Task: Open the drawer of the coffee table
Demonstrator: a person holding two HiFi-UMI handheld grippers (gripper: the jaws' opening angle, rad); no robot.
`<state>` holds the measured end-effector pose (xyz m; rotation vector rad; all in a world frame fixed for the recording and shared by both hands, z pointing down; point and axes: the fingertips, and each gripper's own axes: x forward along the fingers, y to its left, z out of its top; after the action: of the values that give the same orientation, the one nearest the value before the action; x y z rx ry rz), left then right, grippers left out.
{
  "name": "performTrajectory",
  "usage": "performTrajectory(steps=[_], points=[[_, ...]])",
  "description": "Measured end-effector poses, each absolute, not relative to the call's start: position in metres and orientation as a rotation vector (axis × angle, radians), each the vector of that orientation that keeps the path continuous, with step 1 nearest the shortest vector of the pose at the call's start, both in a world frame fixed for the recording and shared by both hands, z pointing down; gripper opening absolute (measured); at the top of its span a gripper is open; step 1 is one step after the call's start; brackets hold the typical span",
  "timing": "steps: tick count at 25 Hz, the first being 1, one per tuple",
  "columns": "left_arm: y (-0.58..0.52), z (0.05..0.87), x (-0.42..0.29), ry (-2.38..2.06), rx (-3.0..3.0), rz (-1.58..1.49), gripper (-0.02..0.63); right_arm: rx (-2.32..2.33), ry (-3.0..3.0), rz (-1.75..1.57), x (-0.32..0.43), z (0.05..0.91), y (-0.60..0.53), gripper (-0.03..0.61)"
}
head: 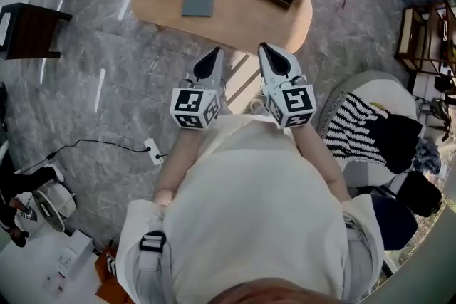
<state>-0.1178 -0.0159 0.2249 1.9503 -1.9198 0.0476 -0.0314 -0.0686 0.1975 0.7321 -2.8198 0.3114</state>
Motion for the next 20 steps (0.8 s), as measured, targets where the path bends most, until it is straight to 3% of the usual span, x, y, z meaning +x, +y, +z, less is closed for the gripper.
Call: performTrajectory(steps=[10,20], points=[[-0.020,0.230,-0.175,-1.750,2.109,0.127,0.000,1.031,-2.742,0.386,-0.067,0.207,-0.060,0.002],[-0.015,0.285,-0.217,-1.650,2.095,0.210,0.000,1.217,-2.598,0.452,-0.058,0.250,-0.041,0.002]])
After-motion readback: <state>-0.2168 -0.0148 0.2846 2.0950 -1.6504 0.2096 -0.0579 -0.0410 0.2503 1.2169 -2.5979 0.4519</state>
